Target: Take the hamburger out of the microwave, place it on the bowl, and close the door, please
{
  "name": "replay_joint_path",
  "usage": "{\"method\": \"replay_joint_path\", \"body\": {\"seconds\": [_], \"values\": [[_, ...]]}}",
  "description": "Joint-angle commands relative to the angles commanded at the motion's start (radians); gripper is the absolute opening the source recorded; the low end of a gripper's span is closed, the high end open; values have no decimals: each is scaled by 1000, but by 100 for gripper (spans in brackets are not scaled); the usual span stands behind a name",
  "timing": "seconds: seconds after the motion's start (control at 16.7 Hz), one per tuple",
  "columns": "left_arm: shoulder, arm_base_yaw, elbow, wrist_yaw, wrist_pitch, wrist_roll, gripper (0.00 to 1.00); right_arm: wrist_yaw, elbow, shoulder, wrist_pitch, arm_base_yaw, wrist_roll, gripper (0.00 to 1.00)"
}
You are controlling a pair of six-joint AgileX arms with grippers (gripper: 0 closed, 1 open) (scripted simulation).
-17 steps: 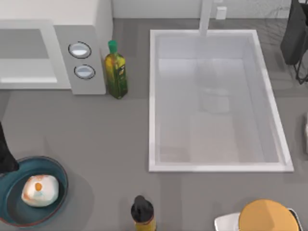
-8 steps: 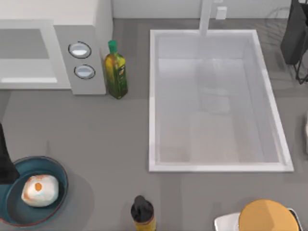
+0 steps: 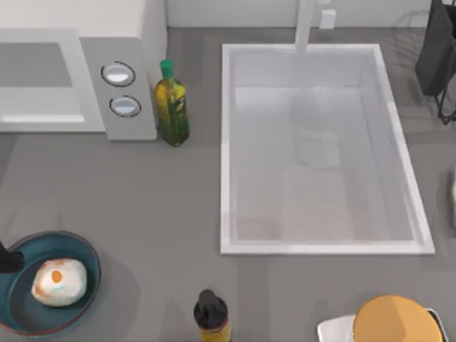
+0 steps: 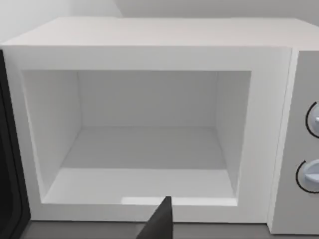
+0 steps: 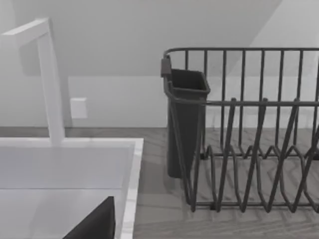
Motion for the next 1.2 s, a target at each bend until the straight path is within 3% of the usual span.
{"method": "replay_joint_path", "body": {"seconds": [0.36, 0.96, 1.2], "values": [[0, 0, 0, 0, 0, 0, 2, 0, 0, 0, 0, 0, 0, 100], [-2, -3, 1, -3, -3, 0, 0, 0, 0, 0, 0, 0, 0, 100], [-60, -121, 12, -121, -73, -1, 0, 0, 0, 0, 0, 0, 0, 100]]}}
